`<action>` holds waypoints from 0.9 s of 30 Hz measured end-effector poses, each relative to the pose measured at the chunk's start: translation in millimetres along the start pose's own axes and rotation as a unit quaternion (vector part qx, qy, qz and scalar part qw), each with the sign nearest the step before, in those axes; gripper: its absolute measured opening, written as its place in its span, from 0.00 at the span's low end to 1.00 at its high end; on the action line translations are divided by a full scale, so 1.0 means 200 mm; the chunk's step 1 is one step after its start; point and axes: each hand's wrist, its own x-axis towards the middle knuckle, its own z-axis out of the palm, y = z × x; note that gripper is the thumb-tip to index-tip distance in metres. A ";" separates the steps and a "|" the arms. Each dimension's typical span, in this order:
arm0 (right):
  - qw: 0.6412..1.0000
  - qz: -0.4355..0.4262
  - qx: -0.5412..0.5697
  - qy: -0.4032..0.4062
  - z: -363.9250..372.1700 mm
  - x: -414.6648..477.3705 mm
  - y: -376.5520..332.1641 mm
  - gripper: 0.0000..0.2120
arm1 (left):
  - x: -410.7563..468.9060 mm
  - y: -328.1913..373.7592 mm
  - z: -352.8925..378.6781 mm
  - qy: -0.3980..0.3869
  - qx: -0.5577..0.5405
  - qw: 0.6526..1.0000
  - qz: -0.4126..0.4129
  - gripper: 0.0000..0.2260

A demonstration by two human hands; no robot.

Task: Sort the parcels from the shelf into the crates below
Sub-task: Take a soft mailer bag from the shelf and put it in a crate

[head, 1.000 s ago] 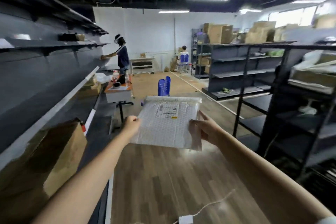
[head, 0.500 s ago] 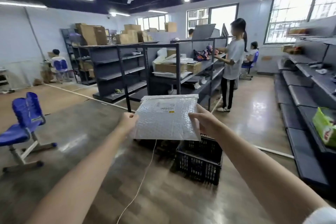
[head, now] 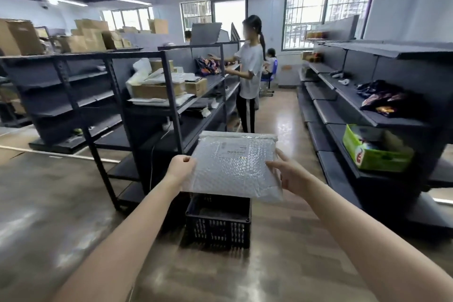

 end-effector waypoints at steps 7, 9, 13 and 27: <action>0.997 -0.007 0.022 0.077 -0.25 0.50 -0.15 0.33 | 0.53 0.07 0.29 -0.018 -0.052 0.998 0.024 0.08; 0.992 -0.018 0.020 0.125 -0.31 0.62 -0.19 0.34 | 0.66 0.11 0.37 -0.012 -0.060 0.998 0.030 0.06; 0.984 -0.025 0.003 0.174 -0.45 0.85 -0.22 0.32 | 0.91 0.16 0.57 -0.020 -0.066 0.997 0.034 0.05; 0.995 -0.018 -0.042 0.086 -1.11 2.10 -0.42 0.29 | 1.86 0.31 1.32 0.078 -0.072 0.994 -0.025 0.13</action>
